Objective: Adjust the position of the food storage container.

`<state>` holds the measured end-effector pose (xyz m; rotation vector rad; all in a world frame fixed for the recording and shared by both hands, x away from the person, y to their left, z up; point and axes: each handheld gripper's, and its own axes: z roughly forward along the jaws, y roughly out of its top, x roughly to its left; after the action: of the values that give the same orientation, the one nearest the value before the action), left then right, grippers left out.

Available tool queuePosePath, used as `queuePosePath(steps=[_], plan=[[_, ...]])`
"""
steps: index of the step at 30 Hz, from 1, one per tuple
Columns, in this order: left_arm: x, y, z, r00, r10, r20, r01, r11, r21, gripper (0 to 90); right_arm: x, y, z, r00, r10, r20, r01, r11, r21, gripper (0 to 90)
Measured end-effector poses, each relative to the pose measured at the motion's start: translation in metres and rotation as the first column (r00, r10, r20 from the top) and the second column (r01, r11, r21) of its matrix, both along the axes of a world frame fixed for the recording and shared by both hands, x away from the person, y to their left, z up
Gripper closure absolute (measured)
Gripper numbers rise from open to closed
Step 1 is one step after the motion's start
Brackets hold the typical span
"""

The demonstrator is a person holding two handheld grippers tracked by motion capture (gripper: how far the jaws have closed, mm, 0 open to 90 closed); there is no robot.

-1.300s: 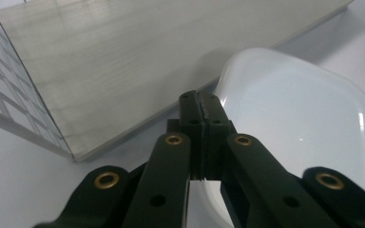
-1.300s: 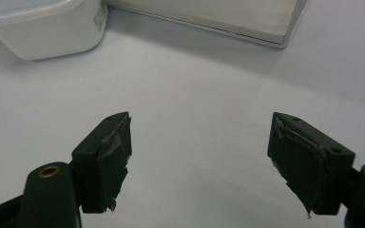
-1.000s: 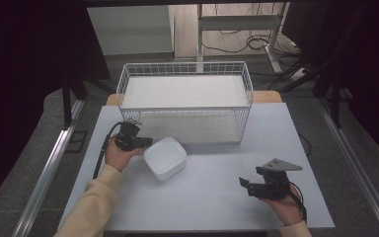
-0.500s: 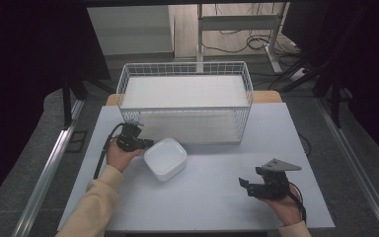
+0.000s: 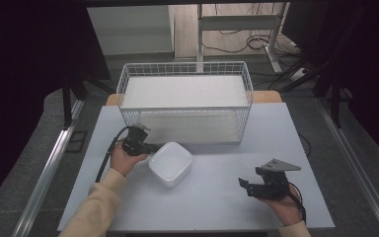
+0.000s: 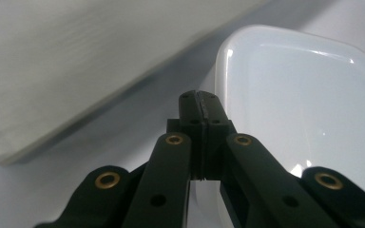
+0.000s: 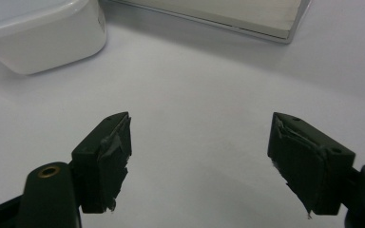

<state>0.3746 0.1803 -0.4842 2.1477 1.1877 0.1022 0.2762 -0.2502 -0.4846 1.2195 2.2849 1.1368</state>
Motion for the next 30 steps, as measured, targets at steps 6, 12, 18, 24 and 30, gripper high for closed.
queuePosePath(steps=[6,12,18,24,30], plan=[[-0.009,-0.006,0.001,0.9994,-0.032,-0.009,0.032,0.9994,0.010,90.0,0.000,0.001,0.000,1.0000,0.001,-0.002,-0.001,1.000,0.000,22.9],[-0.020,-0.003,-0.003,0.9991,-0.026,-0.033,0.025,0.9992,-0.030,89.9,0.000,0.001,-0.001,1.0000,0.002,-0.004,-0.002,1.000,-0.001,22.8],[-0.028,-0.003,-0.004,0.9987,-0.035,-0.036,0.034,0.9984,-0.046,90.0,0.000,0.003,-0.002,1.0000,0.005,-0.006,-0.005,1.000,-0.005,22.8],[-0.037,-0.009,-0.005,0.9978,-0.052,-0.042,0.049,0.9969,-0.061,90.0,0.000,0.002,-0.002,1.0000,0.004,-0.006,-0.004,1.000,-0.004,22.8],[-0.047,-0.011,-0.006,0.9960,-0.070,-0.055,0.067,0.9958,-0.063,90.0,0.000,0.002,-0.002,1.0000,0.004,-0.006,-0.004,1.000,-0.006,22.8]])
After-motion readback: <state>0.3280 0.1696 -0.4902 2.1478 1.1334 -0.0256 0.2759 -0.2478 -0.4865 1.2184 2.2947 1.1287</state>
